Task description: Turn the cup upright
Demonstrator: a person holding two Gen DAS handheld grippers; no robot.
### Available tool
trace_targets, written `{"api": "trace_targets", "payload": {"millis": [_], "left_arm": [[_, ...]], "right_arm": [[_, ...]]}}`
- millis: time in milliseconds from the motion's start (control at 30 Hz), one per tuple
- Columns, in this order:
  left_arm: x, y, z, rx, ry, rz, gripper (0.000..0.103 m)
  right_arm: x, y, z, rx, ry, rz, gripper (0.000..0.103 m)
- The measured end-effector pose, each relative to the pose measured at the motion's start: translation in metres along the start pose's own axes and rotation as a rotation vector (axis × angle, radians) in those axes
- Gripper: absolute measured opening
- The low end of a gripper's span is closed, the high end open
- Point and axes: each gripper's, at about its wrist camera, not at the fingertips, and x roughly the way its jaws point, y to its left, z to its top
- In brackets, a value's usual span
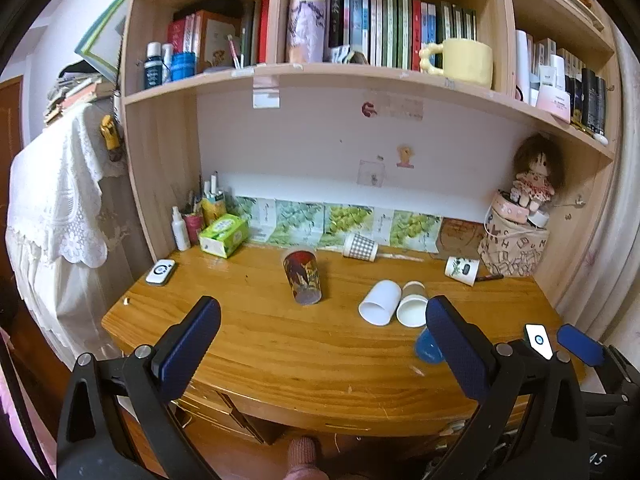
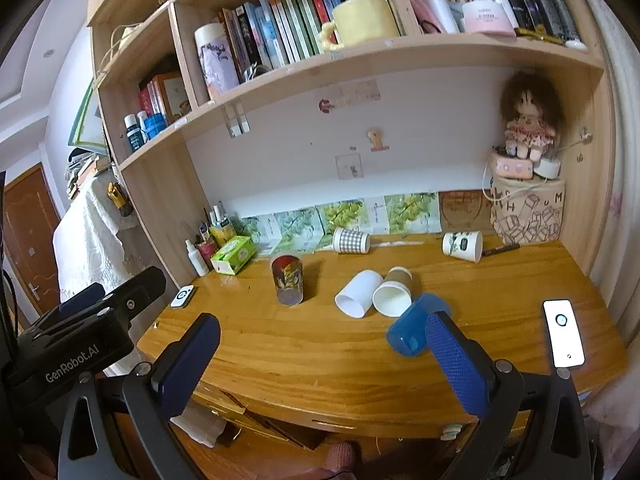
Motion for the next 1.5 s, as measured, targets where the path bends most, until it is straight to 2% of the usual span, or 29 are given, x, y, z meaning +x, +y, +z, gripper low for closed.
{"api": "trace_targets", "payload": {"millis": [300,433,633,767,1067,1167,1333,1500], "left_arm": [[0.037,-0.001,0.010,0.042,0.068,-0.071,0.102],[0.062,0.002,0.025,0.017,0.100,-0.112,0.102],[0.109,0.004,0.056,-0.050,0.143,-0.198,0.102],[0.139,0.001,0.079,-0.080,0.164,-0.230,0.102],[0.220,-0.007,0.124,-0.144,0.242,-0.307,0.102],[0.252,-0.010,0.131,-0.173,0.283,-0.322,0.102],[0.309,-0.013,0.134,-0.223,0.424,-0.356,0.102],[0.355,-0.019,0.132,-0.269,0.521,-0.317,0.102]], "right_arm": [[0.023,0.000,0.007,0.035,0.043,-0.061,0.103],[0.040,0.000,0.020,0.049,0.044,-0.076,0.103],[0.069,-0.004,0.050,0.081,0.020,-0.088,0.103],[0.093,-0.008,0.075,0.095,0.002,-0.093,0.103],[0.150,-0.010,0.136,0.054,-0.044,-0.145,0.103],[0.177,-0.014,0.148,0.064,-0.039,-0.174,0.103],[0.217,-0.021,0.159,0.076,0.000,-0.214,0.103],[0.255,-0.029,0.169,0.037,0.040,-0.249,0.103]]}}
